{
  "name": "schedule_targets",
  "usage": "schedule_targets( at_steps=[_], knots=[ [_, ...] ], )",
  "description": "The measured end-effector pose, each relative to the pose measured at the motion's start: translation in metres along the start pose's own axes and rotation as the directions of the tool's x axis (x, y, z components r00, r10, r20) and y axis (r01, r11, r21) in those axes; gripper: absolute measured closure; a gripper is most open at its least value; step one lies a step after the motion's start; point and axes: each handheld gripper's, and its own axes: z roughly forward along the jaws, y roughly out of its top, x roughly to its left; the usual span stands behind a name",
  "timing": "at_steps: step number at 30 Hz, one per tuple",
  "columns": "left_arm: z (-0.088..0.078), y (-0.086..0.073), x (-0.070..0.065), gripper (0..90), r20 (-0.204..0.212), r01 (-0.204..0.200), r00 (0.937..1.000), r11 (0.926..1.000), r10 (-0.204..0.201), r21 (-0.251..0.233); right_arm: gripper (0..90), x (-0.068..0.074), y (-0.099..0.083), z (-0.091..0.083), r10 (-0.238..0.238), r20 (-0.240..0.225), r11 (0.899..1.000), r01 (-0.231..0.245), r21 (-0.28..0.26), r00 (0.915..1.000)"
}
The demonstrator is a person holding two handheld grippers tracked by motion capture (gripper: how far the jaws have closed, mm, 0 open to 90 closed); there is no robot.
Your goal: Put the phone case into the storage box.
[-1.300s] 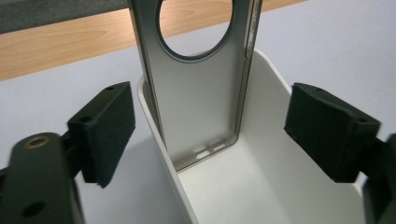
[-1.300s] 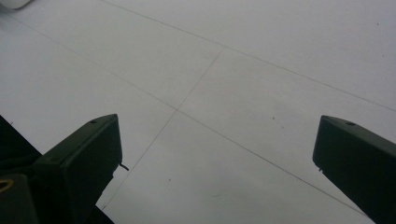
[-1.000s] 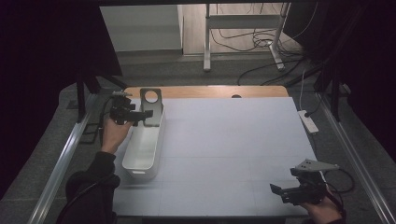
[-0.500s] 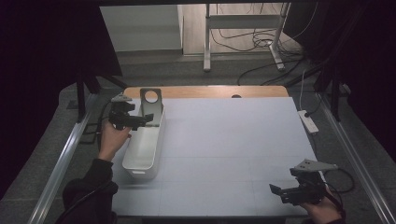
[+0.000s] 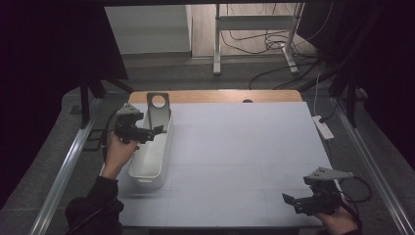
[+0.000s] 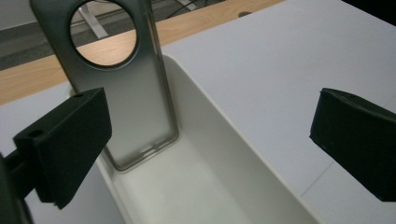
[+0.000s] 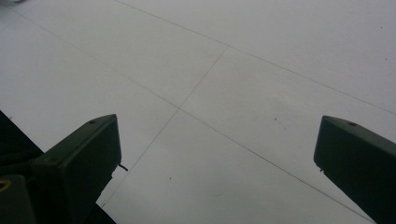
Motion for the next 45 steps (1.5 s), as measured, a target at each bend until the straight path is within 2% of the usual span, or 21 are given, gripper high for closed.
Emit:
schedule_targets(
  at_steps=[4, 8, 17, 28, 30, 45],
  knots=[
    [-0.001, -0.002, -0.005, 0.0, 0.013, -0.012, 0.9998, 0.9999, 0.012, 0.001, 1.0, 0.000, 0.000, 0.000, -0.004, -0.001, 1.000, 0.004, 0.001, 1.0000],
    [-0.003, -0.006, -0.011, 0.0, 0.004, -0.022, 0.9997, 0.9996, 0.022, 0.020, 0.8, 0.001, 0.000, 0.000, -0.007, -0.003, 1.000, 0.007, 0.001, 1.0000],
    [-0.009, -0.010, -0.023, 0.0, 0.043, -0.004, 0.9991, 0.9997, 0.003, 0.023, 0.3, 0.001, 0.000, -0.001, -0.007, 0.000, 1.000, 0.007, -0.006, 1.0000],
    [-0.013, -0.012, -0.040, 0.0, 0.086, -0.021, 0.9961, 0.9995, 0.019, 0.024, 0.0, 0.001, 0.000, -0.001, -0.010, -0.004, 1.000, 0.010, -0.008, 0.9999],
    [-0.014, -0.013, -0.042, 0.0, 0.084, -0.032, 0.9960, 0.9991, 0.030, 0.027, 0.0, 0.002, 0.000, -0.002, -0.011, -0.002, 1.000, 0.011, -0.008, 0.9999],
    [-0.020, -0.021, -0.059, 0.0, 0.105, -0.044, 0.9937, 0.9986, 0.040, 0.029, 0.0, 0.002, 0.000, -0.002, -0.013, -0.003, 1.000, 0.013, -0.008, 0.9999]
  ],
)
